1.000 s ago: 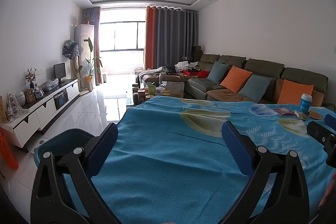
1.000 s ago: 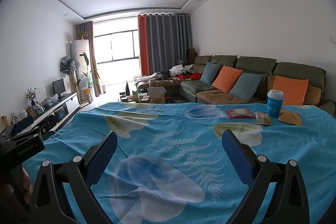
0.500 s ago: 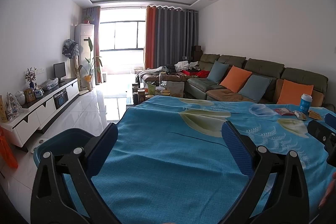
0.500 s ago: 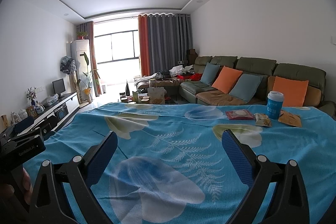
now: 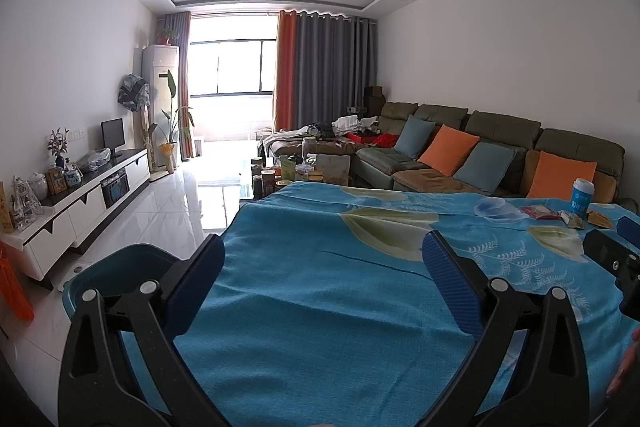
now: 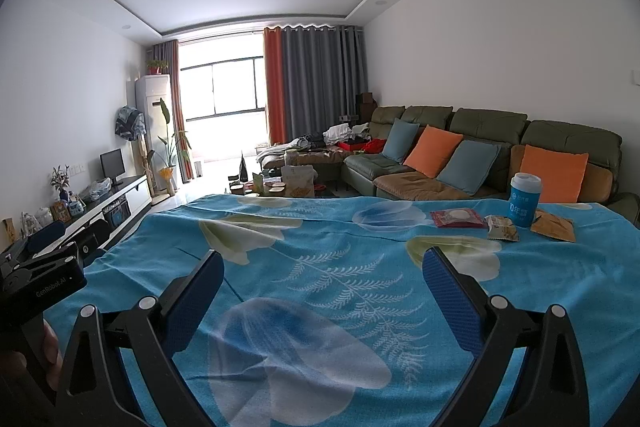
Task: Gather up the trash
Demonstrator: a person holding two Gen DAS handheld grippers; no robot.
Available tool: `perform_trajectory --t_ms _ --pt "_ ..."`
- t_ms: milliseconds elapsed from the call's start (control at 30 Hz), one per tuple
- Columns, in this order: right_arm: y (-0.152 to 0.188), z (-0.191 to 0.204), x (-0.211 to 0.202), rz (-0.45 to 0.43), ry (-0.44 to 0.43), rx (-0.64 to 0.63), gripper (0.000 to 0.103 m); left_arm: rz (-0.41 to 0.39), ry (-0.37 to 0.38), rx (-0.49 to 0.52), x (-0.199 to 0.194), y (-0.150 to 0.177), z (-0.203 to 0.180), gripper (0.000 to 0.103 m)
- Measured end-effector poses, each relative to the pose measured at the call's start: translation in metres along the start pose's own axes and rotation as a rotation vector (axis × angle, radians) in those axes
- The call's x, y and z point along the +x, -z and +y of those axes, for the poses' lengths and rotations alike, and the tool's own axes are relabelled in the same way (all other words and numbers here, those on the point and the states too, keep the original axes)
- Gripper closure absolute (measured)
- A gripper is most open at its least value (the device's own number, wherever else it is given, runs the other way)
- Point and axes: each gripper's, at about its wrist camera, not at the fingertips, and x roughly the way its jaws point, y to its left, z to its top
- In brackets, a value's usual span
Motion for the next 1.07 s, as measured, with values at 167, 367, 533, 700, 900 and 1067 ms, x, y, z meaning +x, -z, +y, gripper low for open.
perform_trajectory --t_ms 167,367,533,700,900,1067 --pt "0.000 -0.001 0.000 0.001 0.000 -0.001 0.007 -0.001 0.000 0.000 0.001 0.003 -0.001 0.006" --pt "-0.001 -0.001 0.003 0.002 -0.001 -0.002 0.007 0.005 0.006 -0.004 0.000 0.003 0.000 0.006" --pt "-0.002 -0.002 0.004 0.002 0.000 -0.001 0.007 0.007 0.006 -0.004 0.000 0.003 0.000 0.006" --pt "-0.002 -0.001 0.003 0.003 -0.003 -0.002 0.007 0.019 0.044 -0.013 -0.005 0.002 0.000 0.006" --pt "-0.002 -0.004 0.005 0.015 -0.011 -0.002 0.007 0.104 0.061 -0.017 0.001 0.000 0.000 0.006" --pt "-0.006 -0.016 0.017 0.095 -0.027 0.011 0.007 0.288 0.086 -0.022 0.037 -0.001 0.003 0.006"
